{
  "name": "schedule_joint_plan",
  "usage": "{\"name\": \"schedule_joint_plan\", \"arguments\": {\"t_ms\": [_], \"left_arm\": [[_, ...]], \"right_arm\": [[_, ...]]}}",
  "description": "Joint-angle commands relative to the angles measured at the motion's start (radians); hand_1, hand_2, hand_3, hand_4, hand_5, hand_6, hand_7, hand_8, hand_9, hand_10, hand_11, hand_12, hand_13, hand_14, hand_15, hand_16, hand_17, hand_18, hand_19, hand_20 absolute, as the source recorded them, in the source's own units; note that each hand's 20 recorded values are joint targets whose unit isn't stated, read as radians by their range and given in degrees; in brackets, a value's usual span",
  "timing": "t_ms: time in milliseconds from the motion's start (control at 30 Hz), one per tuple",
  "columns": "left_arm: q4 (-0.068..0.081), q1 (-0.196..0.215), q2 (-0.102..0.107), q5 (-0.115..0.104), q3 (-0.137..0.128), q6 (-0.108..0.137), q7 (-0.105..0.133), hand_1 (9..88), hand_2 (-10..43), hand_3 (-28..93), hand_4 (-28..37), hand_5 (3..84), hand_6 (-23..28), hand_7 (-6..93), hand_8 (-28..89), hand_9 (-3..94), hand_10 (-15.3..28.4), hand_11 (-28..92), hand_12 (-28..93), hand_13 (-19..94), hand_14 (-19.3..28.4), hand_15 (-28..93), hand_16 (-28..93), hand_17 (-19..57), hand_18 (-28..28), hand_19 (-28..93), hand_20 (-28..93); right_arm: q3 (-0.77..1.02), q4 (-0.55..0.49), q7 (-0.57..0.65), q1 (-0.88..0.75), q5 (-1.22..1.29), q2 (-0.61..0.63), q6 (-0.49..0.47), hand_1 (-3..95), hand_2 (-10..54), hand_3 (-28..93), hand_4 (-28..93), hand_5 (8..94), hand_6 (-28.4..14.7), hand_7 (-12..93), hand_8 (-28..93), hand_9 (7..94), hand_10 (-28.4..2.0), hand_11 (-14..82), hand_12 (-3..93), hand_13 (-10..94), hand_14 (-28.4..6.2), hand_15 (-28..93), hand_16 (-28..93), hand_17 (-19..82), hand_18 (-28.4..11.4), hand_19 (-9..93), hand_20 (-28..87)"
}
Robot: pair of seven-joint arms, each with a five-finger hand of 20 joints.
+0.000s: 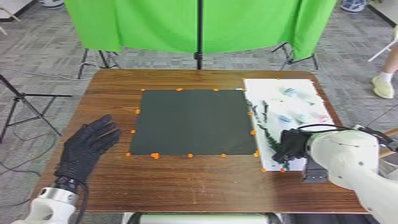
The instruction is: Arrange flowers
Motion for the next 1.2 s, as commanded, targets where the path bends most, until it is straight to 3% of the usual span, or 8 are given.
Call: {"name": "schedule_joint_plan", "arguments": {"t_ms": [33,300,433,600,933,1200], "left_arm": [[0.003,0.02,-0.01,-0.003,0.0,-0.002,-0.006,23.5,0.5,69,-27.3,36.0,4.8,19.2,-8,31.8,12.8,24,17,25,16.2,37,-1,-7.9,21.1,51,6],[0.003,0.02,-0.01,-0.003,-0.001,0.0,-0.006,23.6,0.8,68,-27.2,36.0,4.8,19.2,-8,31.8,12.9,24,17,25,16.1,36,-1,-8.0,21.1,51,6],[0.003,0.021,-0.01,-0.004,0.001,0.001,-0.003,23.7,0.8,69,-27.3,36.1,4.9,19.1,-8,31.8,12.8,24,17,25,16.1,37,-1,-8.0,21.1,51,6],[0.002,0.022,-0.01,-0.003,0.0,0.002,-0.004,23.6,1.0,69,-27.3,36.1,4.9,19.1,-8,31.8,12.8,24,17,25,16.1,37,-1,-8.0,21.1,51,6],[0.001,0.027,-0.009,-0.002,-0.004,0.0,-0.001,23.6,1.0,69,-27.2,36.3,4.9,19.3,-8,31.8,12.8,24,17,25,16.1,37,-1,-8.0,21.0,51,6],[-0.007,0.042,-0.005,-0.003,-0.018,0.007,0.005,23.7,1.1,69,-27.3,36.4,4.9,19.4,-8,31.8,12.8,24,17,25,16.1,37,-2,-8.0,21.0,51,6]], "right_arm": [[-0.028,0.044,-0.026,-0.123,0.027,0.001,-0.004,46.1,-9.5,78,-28,65.5,-0.4,69,23,79.2,-8.9,65.8,40.6,74,-8.9,81,34,43,-20.2,93,55],[0.032,0.022,-0.103,-0.196,0.033,0.019,0.204,45.7,-9.5,82,-25,66.8,-4.9,66,28,84.7,-7.5,61.1,38.3,80,-6.4,77,33,50,-20.0,93,56],[0.071,0.011,-0.132,-0.235,0.062,0.016,0.292,46.0,-9.5,83,-22,66.0,-6.2,70,24,88.1,-7.3,57.8,36.8,83,-6.0,75,33,52,-20.3,93,56],[0.122,-0.011,-0.119,-0.25,0.098,0.009,0.341,45.0,-9.5,85,-20,66.1,-9.2,72,21,91.1,-7.7,54.8,35.5,86,-6.5,73,33,54,-21.0,93,56],[0.24,-0.067,-0.07,-0.241,0.301,-0.002,0.431,42.2,-9.5,89,-15,66.3,-10.4,75,20,93.6,-6.8,55.0,34.9,89,-5.5,73,33,58,-20.3,93,60],[0.197,-0.075,-0.047,-0.133,0.475,-0.024,0.532,41.5,-9.5,89,-14,66.2,-10.3,75,20,93.7,-6.3,56.1,34.0,90,-4.8,73,33,60,-19.7,93,61]]}}
